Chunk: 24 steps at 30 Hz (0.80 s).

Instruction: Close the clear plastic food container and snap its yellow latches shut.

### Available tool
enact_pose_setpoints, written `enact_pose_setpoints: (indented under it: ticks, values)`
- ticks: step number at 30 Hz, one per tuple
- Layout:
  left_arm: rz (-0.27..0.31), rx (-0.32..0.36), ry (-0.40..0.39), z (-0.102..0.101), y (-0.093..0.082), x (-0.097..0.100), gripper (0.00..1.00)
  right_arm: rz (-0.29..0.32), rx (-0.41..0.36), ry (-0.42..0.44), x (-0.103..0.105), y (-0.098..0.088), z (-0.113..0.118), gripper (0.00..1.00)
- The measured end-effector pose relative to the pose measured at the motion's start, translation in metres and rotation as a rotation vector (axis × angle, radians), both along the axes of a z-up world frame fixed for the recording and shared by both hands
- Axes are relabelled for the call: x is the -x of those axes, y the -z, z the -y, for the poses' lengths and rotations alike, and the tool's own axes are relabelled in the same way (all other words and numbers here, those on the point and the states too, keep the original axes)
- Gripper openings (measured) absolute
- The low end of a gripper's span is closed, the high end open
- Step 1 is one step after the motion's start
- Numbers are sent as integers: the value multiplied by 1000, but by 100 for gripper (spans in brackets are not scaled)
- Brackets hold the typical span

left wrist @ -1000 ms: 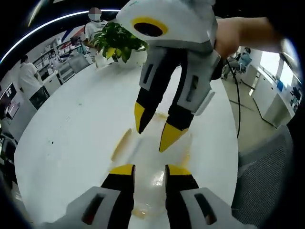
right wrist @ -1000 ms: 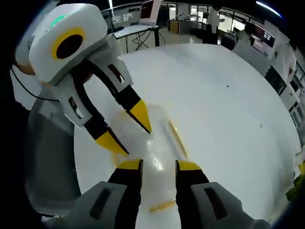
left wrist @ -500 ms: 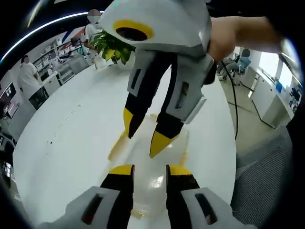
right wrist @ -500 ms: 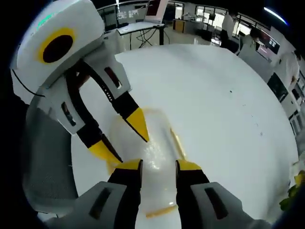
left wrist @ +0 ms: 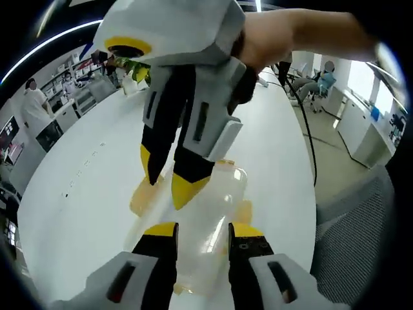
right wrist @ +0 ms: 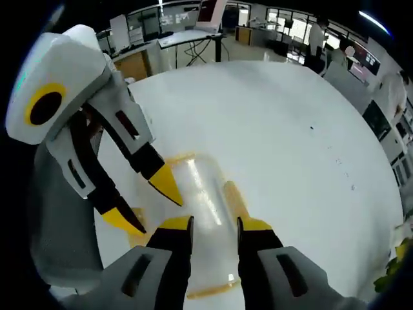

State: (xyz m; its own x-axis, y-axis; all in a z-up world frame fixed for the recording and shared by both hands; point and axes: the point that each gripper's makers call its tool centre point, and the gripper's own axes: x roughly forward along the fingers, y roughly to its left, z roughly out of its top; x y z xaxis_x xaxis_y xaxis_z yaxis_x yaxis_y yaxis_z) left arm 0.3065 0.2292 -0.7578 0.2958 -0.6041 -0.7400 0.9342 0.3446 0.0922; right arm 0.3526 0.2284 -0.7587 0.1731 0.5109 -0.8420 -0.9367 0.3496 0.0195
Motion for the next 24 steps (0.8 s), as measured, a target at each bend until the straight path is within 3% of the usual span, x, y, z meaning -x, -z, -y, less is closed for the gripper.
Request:
enact_pose_setpoints:
  ticks: [2, 3, 17, 24]
  values:
    - [10, 2, -12, 0, 0, -2, 38, -22, -7, -5, -1, -1, -2, 25]
    - [11, 5, -11, 0, 0, -2, 39, -31, -9, -5, -2, -1, -2, 25]
    - [13, -44, 71, 5, 10, 13, 38, -129, 68, -124, -2, 10, -1, 29]
    - [50, -53, 76, 9, 13, 6, 36, -168, 98, -157, -1, 12, -4, 33]
